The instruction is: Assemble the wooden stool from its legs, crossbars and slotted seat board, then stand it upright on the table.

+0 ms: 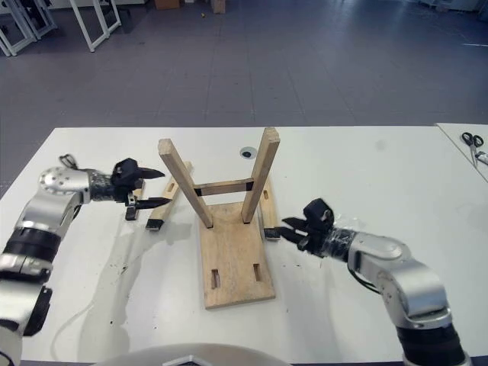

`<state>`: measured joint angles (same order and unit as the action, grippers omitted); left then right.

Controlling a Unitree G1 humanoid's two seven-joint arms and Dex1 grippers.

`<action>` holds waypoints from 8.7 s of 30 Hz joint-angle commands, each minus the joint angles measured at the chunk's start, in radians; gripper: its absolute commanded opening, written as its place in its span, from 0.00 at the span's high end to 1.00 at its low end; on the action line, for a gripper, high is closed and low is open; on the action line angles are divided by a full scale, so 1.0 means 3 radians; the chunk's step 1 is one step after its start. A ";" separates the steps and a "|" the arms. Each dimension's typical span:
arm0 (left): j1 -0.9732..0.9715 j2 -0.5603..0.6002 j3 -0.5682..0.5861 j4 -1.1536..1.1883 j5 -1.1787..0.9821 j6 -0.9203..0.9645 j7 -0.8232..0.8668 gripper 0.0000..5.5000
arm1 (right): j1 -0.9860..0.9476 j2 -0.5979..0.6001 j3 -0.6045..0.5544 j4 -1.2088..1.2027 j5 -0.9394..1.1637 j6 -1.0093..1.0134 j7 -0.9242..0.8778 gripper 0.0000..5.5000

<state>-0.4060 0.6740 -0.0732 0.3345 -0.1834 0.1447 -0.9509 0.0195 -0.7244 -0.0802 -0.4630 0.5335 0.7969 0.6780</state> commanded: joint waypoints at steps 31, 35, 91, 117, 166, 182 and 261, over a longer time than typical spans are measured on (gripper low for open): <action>0.1228 -0.1642 0.0797 -0.0340 0.0030 0.0800 0.2494 0.75 | 0.0268 -0.0397 0.0881 -0.0039 -0.1222 -0.0499 0.0159 0.73; 0.1195 -0.1692 0.0968 -0.0592 -0.0028 0.0656 0.2662 0.86 | 0.0189 -0.0370 0.1284 0.0012 -0.1450 -0.0577 0.0265 0.73; 0.1474 -0.0952 0.0415 -0.2942 -0.4581 0.2041 0.1440 0.77 | -0.2096 0.1220 0.0156 0.0419 0.4756 -0.0148 -0.2786 0.92; 0.1335 -0.1406 0.0087 -0.2080 -0.1746 0.1174 0.2364 0.56 | -0.1787 0.1145 0.0830 0.1462 0.0167 -0.1352 -0.2714 0.92; 0.1428 -0.1886 0.0166 -0.2007 -0.1144 0.1125 0.2291 0.56 | -0.1744 0.2067 0.0057 0.2282 -0.0846 -0.1224 -0.2151 0.92; 0.1473 -0.1954 0.0181 -0.2052 -0.1115 0.1136 0.2328 0.56 | -0.1108 0.1922 0.0281 0.2007 -0.1424 -0.1377 -0.2097 0.92; 0.2589 -0.1577 0.0690 -0.2280 -0.0895 0.1065 0.2305 0.56 | 0.0939 0.1193 0.0232 -0.0224 -0.1166 -0.0164 -0.1611 0.58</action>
<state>0.3714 0.1966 0.1325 -0.3707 -0.4735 0.4838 -0.2566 0.3113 -0.3607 -0.0242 -0.5702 0.2080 0.7592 0.1975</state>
